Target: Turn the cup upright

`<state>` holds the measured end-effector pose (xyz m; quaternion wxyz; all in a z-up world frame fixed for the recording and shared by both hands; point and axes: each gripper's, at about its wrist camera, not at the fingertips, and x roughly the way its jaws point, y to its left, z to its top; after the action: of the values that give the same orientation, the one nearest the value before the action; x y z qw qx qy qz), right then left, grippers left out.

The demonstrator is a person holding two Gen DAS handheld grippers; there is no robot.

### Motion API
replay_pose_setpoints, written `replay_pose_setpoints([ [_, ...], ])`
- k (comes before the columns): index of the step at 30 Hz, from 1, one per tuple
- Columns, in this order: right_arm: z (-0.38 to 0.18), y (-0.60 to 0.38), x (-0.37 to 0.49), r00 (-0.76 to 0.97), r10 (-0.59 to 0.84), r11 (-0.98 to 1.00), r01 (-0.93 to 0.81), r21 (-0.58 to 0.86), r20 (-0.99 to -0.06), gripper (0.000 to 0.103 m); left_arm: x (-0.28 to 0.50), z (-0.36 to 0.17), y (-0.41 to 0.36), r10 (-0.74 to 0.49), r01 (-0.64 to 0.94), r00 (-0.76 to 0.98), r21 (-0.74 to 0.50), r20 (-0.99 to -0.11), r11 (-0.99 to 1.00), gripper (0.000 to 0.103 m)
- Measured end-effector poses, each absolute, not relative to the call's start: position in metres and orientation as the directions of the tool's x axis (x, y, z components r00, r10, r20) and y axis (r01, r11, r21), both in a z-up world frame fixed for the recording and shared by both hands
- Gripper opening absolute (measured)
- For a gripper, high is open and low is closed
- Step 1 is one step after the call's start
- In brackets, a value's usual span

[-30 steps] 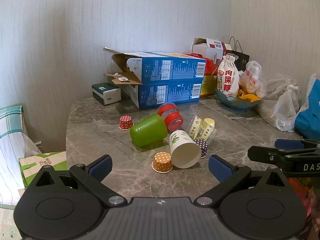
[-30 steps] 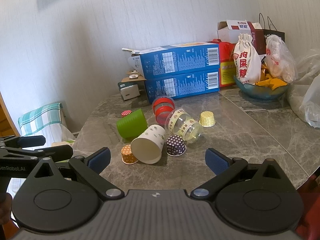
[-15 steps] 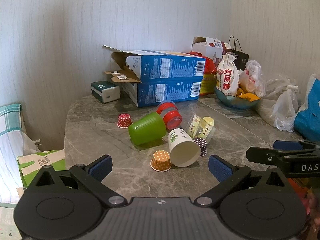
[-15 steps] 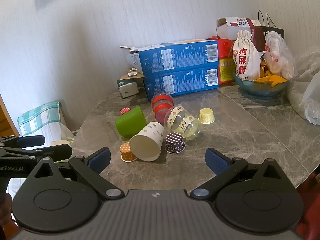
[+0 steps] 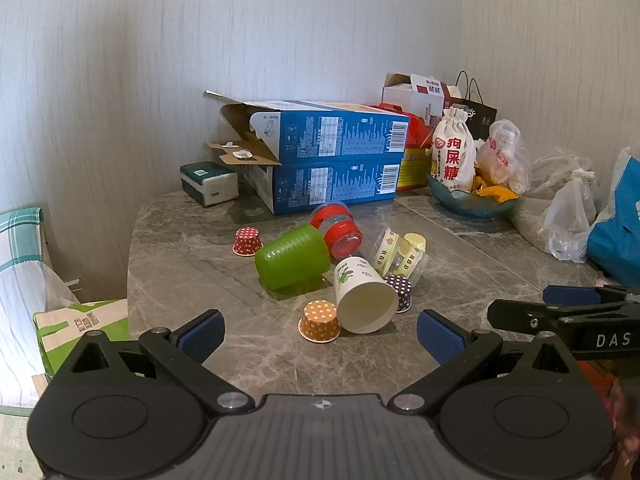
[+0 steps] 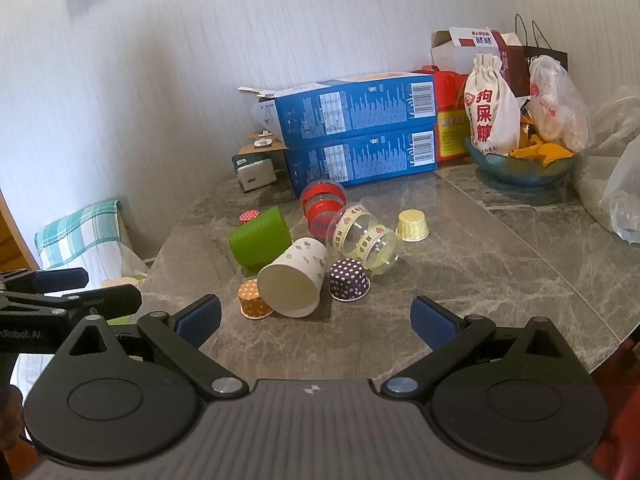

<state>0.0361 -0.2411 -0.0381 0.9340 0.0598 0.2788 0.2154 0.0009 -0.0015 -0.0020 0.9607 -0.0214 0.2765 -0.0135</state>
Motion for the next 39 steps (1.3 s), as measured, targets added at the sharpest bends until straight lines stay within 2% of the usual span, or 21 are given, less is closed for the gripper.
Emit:
replay_pose_setpoints([
  [17,-0.04,-0.243,0.04,0.745,0.442,0.897,-0.368,0.245,-0.499,0.102,0.008,-0.008,-0.001,-0.038,0.021,0.839,-0.038,-0.543,0.999,0.103],
  [21,-0.044,-0.244,0.044,0.74,0.444,0.896,-0.365,0.252,-0.505,0.102,0.018,-0.008,0.006,-0.082,0.062,0.833,-0.054,-0.547,0.997,0.103],
  [26,-0.049,-0.252,0.049,0.739,0.453,0.891,-0.352,0.287,-0.499,0.102,0.047,0.001,0.023,-0.046,0.098,0.85,0.072,-0.525,0.993,0.103],
  [29,-0.052,-0.256,0.053,0.739,0.451,0.891,-0.342,0.298,-0.501,0.102,0.078,0.003,0.028,-0.06,0.195,0.817,0.176,-0.574,0.965,0.103],
  [34,-0.059,-0.263,0.064,0.729,0.446,0.893,-0.32,0.316,-0.52,0.102,0.128,-0.006,0.023,-0.085,0.341,0.742,0.265,-0.665,0.902,0.103],
  [39,-0.063,-0.269,0.069,0.719,0.449,0.89,-0.308,0.336,-0.531,0.102,0.179,-0.018,0.022,-0.145,0.474,0.654,0.253,-0.743,0.844,0.102],
])
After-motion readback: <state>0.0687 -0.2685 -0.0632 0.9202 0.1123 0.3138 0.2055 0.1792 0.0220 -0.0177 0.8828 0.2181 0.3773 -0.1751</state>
